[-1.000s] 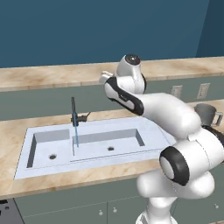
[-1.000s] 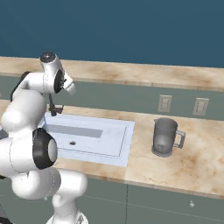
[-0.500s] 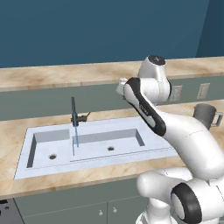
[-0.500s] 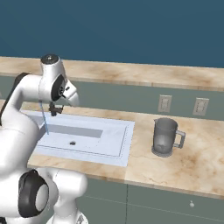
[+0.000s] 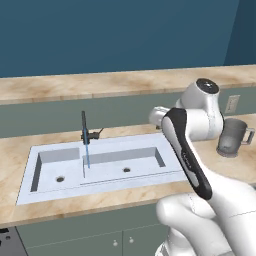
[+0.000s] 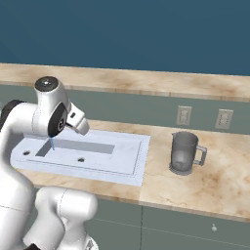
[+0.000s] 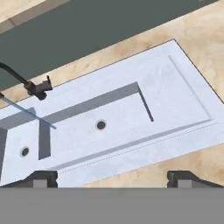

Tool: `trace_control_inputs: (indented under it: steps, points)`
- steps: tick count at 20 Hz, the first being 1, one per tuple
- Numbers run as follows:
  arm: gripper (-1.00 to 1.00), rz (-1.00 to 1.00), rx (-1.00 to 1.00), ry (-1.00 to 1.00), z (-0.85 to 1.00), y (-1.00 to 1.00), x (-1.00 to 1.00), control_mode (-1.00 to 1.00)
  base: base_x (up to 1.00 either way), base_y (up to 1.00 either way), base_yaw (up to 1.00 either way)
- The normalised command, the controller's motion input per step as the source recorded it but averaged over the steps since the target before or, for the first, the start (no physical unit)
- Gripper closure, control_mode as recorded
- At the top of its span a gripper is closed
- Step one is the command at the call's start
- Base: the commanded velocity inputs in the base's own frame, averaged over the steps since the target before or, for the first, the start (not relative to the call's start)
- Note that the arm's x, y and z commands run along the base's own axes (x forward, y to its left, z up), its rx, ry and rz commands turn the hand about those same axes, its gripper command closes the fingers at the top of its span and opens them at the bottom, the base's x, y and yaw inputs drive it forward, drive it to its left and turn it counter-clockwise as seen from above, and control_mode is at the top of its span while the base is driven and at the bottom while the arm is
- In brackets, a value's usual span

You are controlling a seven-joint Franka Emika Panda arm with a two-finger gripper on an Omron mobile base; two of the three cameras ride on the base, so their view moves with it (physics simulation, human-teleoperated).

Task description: Turn on the sink faucet and place the jug under the water for a few seconds to fill it up.

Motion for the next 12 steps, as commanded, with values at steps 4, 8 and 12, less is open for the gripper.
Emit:
trace_control_inputs:
  steps: [4,8,12]
  points:
    - [-1.00,0.00,0.00,0.00,0.00,0.00,0.00,-1.00,0.00,0.00,0.00]
    - [-1.00,0.00,0.00,0.00,-0.04,0.00,-0.12,-1.00,0.00,0.00,0.00]
    - [-1.00,0.00,-0.02,0.00,-0.03,-0.01,-0.12,-1.00,0.00,0.00,0.00]
